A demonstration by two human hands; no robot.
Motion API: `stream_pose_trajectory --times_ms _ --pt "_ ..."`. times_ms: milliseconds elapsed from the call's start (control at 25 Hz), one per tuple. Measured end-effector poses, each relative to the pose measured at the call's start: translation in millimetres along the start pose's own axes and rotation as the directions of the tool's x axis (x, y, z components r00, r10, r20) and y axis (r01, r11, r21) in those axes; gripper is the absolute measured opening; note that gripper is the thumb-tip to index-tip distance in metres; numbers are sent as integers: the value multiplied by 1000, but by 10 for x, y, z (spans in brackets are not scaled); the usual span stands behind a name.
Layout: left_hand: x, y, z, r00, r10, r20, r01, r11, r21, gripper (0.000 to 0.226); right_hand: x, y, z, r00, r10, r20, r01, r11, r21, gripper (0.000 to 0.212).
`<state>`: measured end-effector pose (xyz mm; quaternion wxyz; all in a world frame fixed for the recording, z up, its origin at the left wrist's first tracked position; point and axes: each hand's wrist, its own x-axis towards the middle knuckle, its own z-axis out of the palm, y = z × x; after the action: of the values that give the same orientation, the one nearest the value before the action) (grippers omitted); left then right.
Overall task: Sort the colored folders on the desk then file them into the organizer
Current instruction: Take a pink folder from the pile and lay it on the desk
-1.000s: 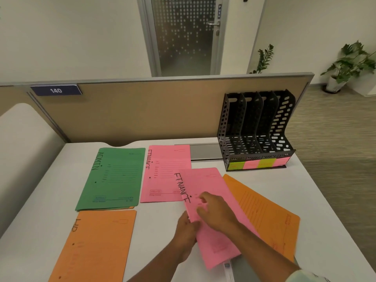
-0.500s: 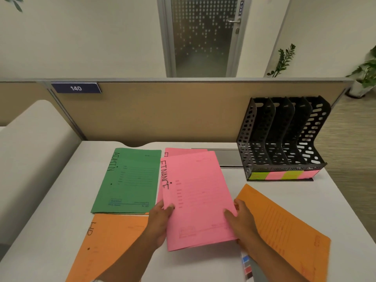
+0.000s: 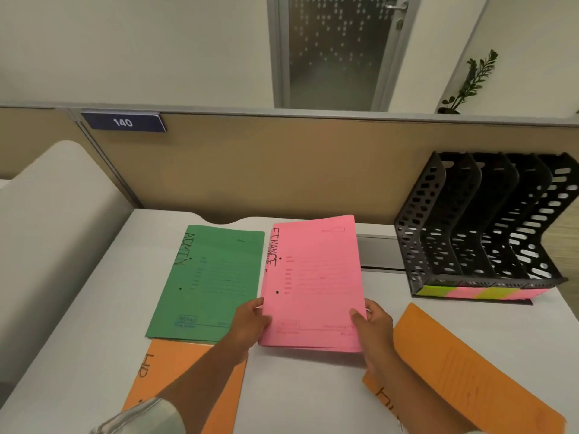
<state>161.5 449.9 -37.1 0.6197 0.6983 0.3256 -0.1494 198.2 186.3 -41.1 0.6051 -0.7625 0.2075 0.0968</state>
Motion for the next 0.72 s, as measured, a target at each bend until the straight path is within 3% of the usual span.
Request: stream_pose_trajectory --times_ms 240,520,720 --pt "279 -109 52 996 54 -77 -44 991 126 52 342 119 191 1000 13 10 -11 986 -166 22" --pt "432 -174 146 973 126 -195 -47 929 367 48 424 180 310 995 70 72 -37 919 -393 23" --pt "436 -162 206 962 142 -235 -22 893 449 43 387 191 273 983 96 154 -10 877 -480 20"
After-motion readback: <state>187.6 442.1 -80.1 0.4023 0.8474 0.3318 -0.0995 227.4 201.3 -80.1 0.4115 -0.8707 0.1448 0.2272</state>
